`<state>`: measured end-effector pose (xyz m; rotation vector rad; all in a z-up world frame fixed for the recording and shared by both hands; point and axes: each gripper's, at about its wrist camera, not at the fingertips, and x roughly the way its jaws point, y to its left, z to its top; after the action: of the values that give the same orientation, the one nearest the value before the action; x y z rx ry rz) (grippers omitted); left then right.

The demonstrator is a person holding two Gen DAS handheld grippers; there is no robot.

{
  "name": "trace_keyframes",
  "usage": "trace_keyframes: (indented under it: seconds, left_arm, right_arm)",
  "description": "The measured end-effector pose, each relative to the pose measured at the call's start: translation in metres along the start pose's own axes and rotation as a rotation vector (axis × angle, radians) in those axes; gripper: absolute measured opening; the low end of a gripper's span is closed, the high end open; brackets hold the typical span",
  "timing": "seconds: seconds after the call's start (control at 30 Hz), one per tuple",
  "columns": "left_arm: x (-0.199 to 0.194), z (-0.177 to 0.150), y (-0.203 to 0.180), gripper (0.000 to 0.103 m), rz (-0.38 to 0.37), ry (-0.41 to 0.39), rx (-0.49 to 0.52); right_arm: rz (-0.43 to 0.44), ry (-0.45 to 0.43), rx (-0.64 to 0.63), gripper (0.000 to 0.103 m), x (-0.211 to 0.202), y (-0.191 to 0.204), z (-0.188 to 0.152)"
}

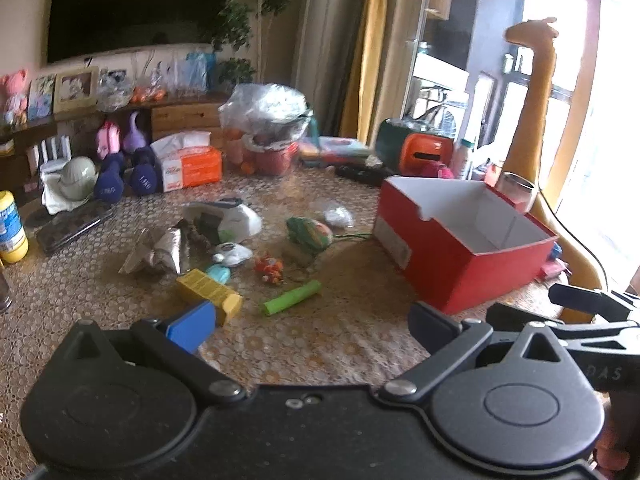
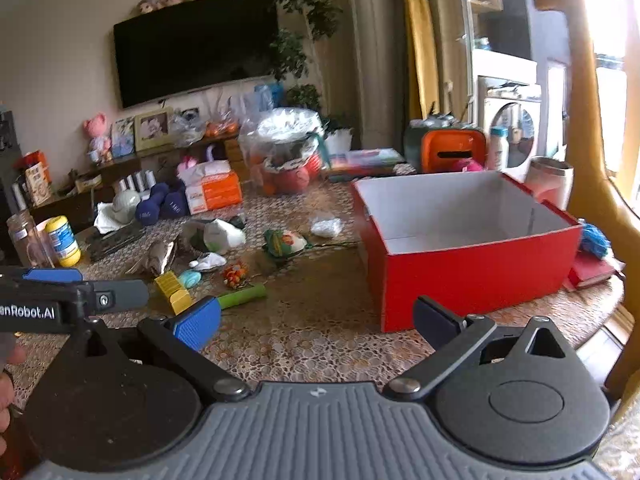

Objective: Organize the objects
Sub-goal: 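Move both tools toward the items on the table, then grasp the yellow box with the left tool while the right tool grasps the green tube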

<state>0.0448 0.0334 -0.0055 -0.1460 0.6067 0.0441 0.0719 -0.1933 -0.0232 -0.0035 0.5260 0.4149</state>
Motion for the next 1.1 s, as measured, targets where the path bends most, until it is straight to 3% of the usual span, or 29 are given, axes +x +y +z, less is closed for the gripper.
trace_keyframes:
  seconds: [0.27, 0.4, 0.67, 0.93, 1.1]
  left_arm:
    - [0.046, 0.022, 0.043, 0.102, 0.095, 0.07, -0.022]
    - [0.077, 0.025, 0.061, 0.102, 0.104, 0.133, -0.026]
    - [0.137, 0.03, 0.084, 0.102, 0.184, 0.261, -0.087]
    - [0.171, 0.035, 0.095, 0.099, 0.201, 0.329, -0.145]
    - [0.185, 0.033, 0.098, 0.094, 0.196, 0.371, -0.175]
  right_arm:
    - [0.09, 0.046, -0.104, 0.103, 0.046, 0.014, 0.022]
    - [0.157, 0.082, -0.129, 0.103, 0.077, 0.021, 0.028]
    - [0.214, 0.164, -0.263, 0.103, 0.143, 0.053, 0.02]
    - [0.252, 0.202, -0.321, 0.103, 0.196, 0.077, 0.01]
    - [0.26, 0.246, -0.283, 0.102, 0.219, 0.079, 0.006]
